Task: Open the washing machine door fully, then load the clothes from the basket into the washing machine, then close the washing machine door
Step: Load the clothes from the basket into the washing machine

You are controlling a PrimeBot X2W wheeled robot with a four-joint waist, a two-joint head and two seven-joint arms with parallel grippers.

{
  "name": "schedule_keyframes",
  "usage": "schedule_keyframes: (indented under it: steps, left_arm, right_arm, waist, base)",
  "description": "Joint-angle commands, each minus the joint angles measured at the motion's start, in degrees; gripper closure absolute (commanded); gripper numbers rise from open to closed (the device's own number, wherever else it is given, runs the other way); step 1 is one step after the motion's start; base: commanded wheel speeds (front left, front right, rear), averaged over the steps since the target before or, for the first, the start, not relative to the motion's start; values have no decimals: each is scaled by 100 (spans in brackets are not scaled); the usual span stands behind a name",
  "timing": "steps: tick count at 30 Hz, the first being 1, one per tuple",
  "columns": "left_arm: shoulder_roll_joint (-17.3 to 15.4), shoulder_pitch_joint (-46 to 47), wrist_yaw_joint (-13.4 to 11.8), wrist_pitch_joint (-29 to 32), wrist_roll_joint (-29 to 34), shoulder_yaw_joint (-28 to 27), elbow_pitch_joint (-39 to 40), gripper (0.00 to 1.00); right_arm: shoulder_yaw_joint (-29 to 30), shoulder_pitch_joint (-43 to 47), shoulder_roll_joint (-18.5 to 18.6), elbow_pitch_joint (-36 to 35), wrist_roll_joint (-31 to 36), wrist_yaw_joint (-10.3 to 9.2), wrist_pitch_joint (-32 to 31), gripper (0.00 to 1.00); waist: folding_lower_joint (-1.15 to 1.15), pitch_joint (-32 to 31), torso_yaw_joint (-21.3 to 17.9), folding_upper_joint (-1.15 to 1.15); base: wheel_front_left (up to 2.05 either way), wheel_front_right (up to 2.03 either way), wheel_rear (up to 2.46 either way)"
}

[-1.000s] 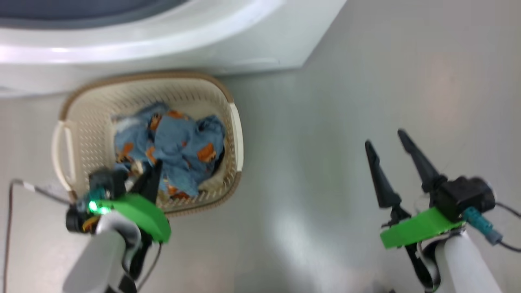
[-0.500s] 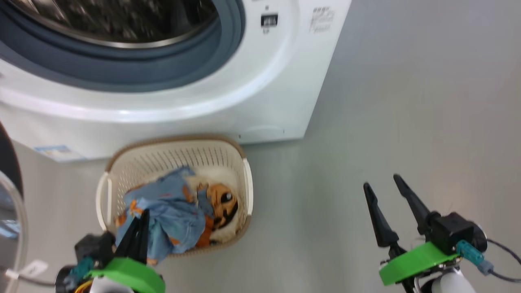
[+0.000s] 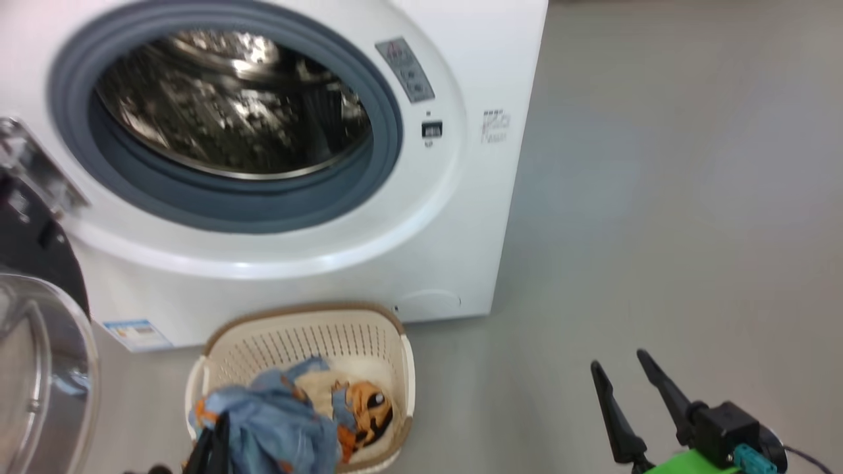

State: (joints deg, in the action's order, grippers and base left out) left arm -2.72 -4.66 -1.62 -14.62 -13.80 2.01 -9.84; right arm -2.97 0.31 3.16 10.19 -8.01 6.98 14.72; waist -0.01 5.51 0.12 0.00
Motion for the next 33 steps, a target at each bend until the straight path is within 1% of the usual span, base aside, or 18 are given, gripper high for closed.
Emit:
schedule_keyframes:
  steps: [1, 7, 12, 20, 33]
  left_arm:
    - [-32, -42, -45, -38, 96, -217, 197, 100]
    - [-20, -491, -123, -38, 178, -285, 689, 100]
    - [-18, -668, -176, -38, 199, -353, 955, 100]
    - [-17, -899, -258, -38, 190, -301, 1191, 100]
    - [-16, -954, -329, -38, 132, -208, 1346, 100]
  right_arm:
    - [-126, 27, -6, -105, -44, 51, 28, 0]
    - [-70, 256, 1, -137, 31, 51, 28, 0]
    - [-28, 393, 4, -140, 62, 51, 28, 0]
    - [50, 508, -8, -138, 44, 51, 28, 0]
    - [45, 516, -23, -159, 10, 51, 28, 0]
  waist:
    - [1, -427, 53, 0]
    - [1, -718, 64, 0]
    - [1, -864, 39, 0]
    - [1, -988, -20, 0]
    - [1, -931, -30, 0]
  base:
    - [0, 0, 0]
    - [0, 0, 0]
    - [0, 0, 0]
    - [0, 0, 0]
    - [0, 0, 0]
